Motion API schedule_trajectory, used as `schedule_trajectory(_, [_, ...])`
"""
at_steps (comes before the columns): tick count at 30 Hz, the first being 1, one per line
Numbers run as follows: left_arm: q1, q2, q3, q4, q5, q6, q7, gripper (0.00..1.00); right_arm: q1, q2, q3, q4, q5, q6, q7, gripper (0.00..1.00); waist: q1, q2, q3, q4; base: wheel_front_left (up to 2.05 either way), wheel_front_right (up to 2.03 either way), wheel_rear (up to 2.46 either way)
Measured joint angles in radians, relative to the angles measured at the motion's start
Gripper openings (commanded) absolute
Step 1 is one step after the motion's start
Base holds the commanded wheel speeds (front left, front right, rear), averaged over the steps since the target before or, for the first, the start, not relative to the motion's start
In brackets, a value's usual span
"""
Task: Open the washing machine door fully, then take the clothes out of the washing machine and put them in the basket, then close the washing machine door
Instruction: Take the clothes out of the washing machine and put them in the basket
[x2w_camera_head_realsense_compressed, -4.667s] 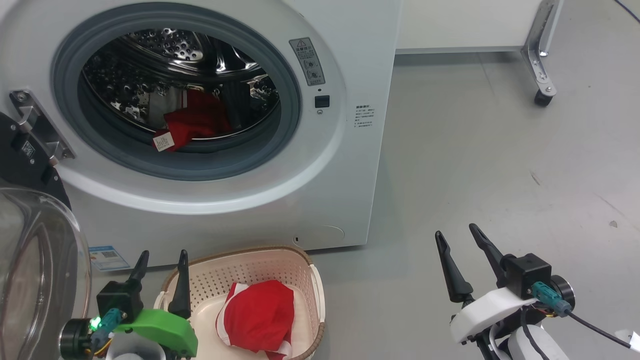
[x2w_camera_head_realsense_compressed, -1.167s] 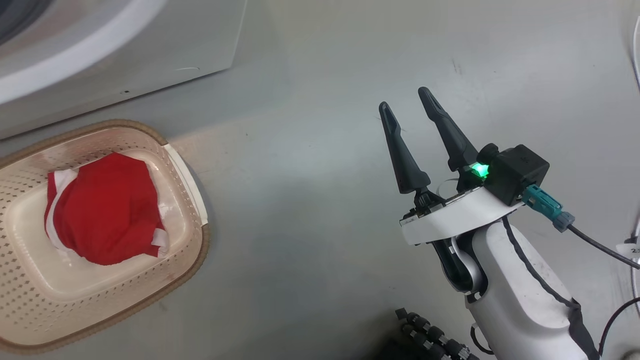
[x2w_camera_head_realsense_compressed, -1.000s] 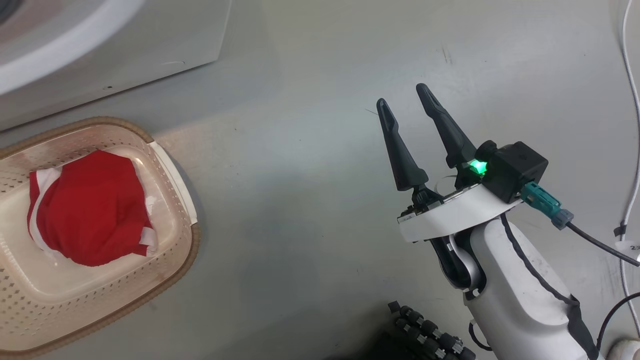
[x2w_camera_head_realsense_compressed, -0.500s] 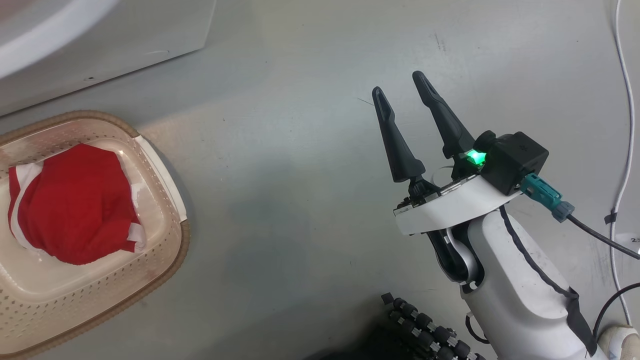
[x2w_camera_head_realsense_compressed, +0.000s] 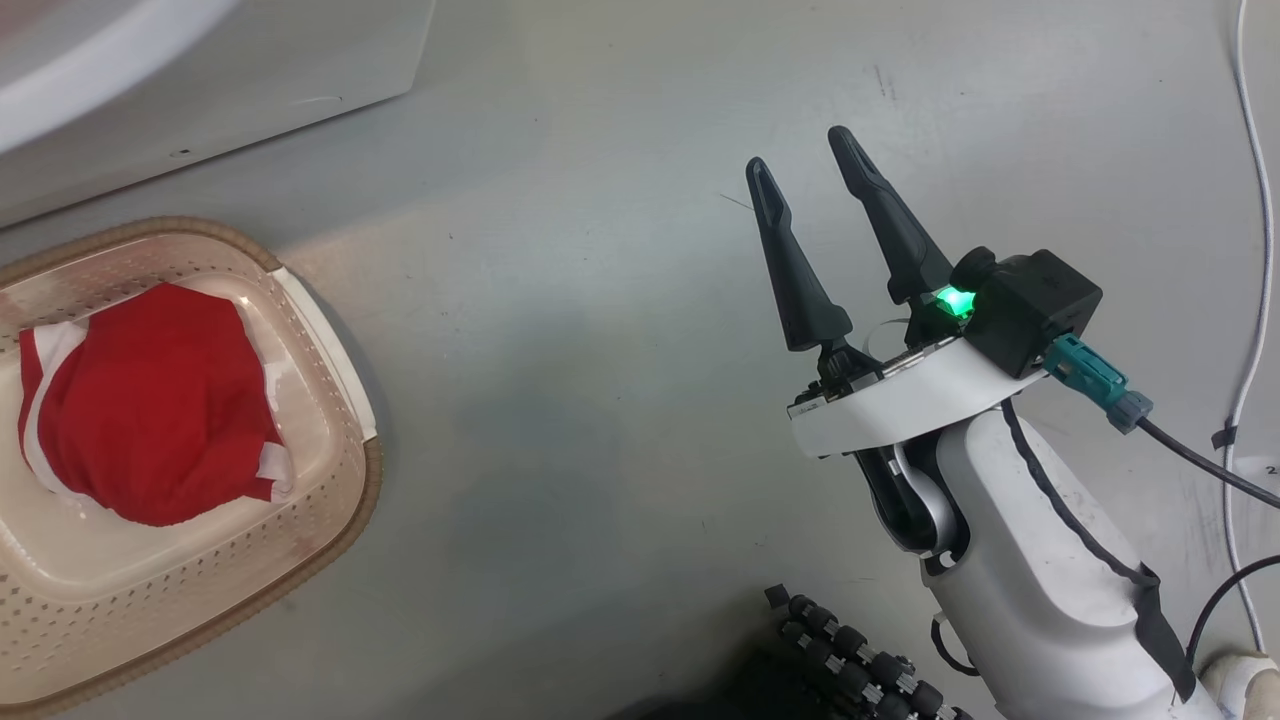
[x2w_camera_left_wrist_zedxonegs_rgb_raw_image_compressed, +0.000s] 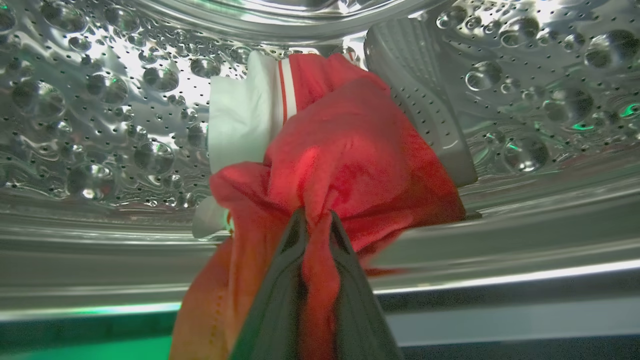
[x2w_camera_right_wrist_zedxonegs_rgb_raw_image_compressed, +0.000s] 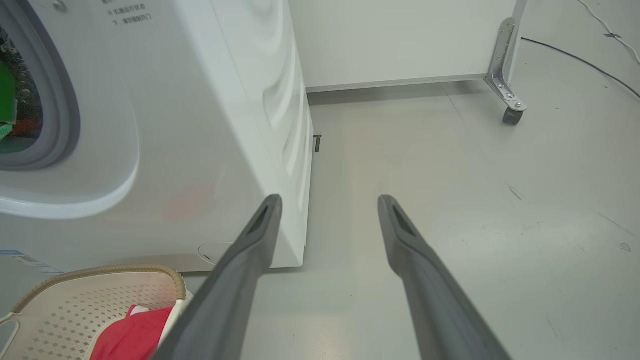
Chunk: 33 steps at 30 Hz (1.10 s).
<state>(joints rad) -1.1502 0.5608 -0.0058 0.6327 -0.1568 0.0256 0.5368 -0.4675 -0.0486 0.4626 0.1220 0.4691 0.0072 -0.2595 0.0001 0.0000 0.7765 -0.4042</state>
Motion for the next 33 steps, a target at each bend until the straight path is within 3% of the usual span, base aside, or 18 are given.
schedule_trajectory(14, [0.018,-0.091,0.002,-0.038,-0.037,0.009,-0.174,0.00,-0.001,-0.001,-0.007,0.023,-0.031,-0.001,0.000,1.00,0.0000,0.0000,-0.048,0.030,0.00,0.00,0.00])
schedule_trajectory(33, [0.282,-0.283,0.000,-0.131,-0.104,0.009,-0.498,0.00,0.021,-0.002,-0.052,0.115,-0.145,0.004,0.000,1.00,-0.0001,0.0000,-0.182,0.141,0.00,0.00,0.00])
